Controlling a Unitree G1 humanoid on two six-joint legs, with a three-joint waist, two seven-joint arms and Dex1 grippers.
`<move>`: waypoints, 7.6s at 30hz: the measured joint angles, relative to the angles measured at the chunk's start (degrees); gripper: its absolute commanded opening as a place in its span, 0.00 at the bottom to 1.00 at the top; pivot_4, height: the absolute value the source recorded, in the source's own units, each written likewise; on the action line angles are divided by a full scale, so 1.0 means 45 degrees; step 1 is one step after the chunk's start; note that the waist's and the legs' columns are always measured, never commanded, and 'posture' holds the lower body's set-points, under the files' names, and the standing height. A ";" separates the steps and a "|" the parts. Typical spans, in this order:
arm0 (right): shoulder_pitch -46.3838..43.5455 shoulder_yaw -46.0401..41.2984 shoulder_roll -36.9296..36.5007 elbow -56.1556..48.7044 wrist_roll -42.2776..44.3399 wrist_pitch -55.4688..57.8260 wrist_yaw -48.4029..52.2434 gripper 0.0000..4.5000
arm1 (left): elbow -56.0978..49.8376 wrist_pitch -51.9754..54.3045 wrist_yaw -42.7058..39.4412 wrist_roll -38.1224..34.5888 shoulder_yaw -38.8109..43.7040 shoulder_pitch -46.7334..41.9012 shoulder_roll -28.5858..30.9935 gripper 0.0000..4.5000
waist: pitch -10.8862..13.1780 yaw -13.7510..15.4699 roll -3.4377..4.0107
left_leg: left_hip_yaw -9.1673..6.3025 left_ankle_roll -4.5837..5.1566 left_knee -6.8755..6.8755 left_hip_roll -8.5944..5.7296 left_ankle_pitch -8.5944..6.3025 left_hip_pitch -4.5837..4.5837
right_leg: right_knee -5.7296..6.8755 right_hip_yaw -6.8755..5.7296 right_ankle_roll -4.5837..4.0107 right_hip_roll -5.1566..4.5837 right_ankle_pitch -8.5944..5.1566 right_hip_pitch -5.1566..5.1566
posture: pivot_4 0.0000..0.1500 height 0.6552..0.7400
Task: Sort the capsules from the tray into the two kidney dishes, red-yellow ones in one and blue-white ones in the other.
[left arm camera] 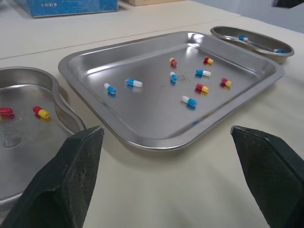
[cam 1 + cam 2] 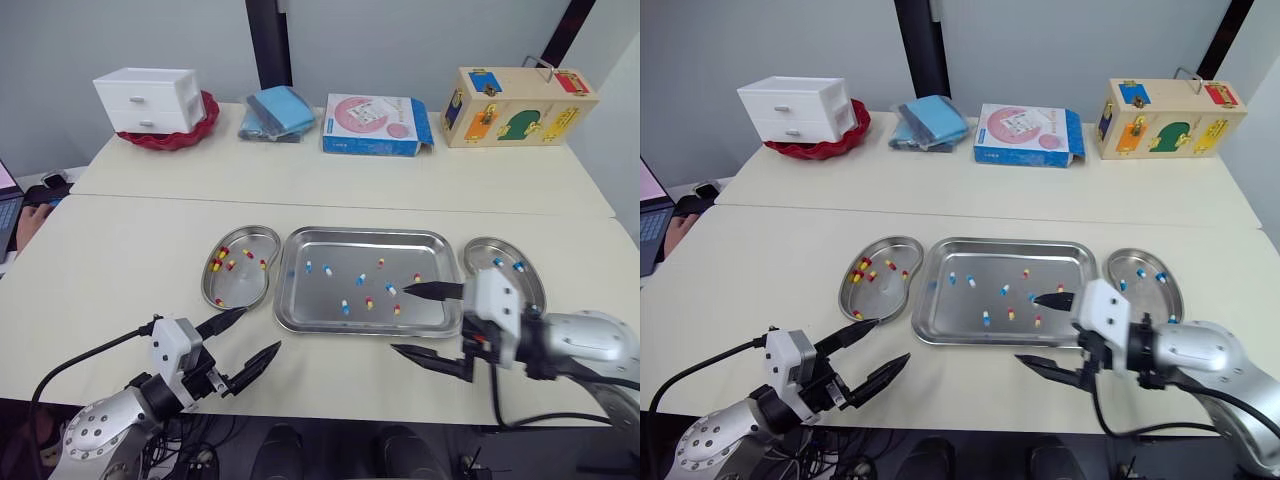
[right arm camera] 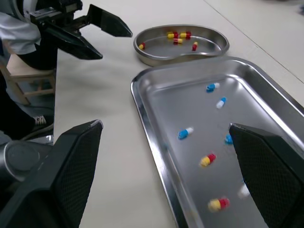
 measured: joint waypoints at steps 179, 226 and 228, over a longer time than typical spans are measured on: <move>1.0383 -0.9909 0.0069 0.5263 -0.1482 -0.5686 0.4656 0.99 | 0.0152 -0.0228 -0.1012 -0.0516 0.0458 0.0381 0.1024 1.00 | 0.0012 -0.0006 0.0070 | 0.0017 -0.0003 -0.0004 -0.0001 0.0005 -0.0032 | -0.0035 0.0007 0.0000 0.0001 0.0008 -0.0009 | 1.00 1.00; -0.2688 0.2995 0.4037 0.1883 -0.2525 0.1987 -0.3911 0.70 | 0.1307 -0.0553 -0.0868 -0.0039 -0.0706 -0.0817 0.0647 1.00 | -0.0001 -0.0058 0.0063 | -0.0026 -0.0005 -0.0001 0.0003 0.0007 -0.0084 | 0.0032 -0.0033 -0.0003 0.0000 0.0024 -0.0092 | 1.00 1.00; -0.3618 0.3322 0.4807 0.2745 -0.2869 0.2622 -0.4387 0.70 | 0.1329 -0.0575 -0.0890 -0.0031 -0.0705 -0.0795 0.0643 1.00 | -0.0001 -0.0068 0.0063 | -0.0024 -0.0007 0.0000 0.0004 0.0008 -0.0106 | 0.0067 -0.0031 -0.0006 0.0000 0.0022 -0.0140 | 1.00 1.00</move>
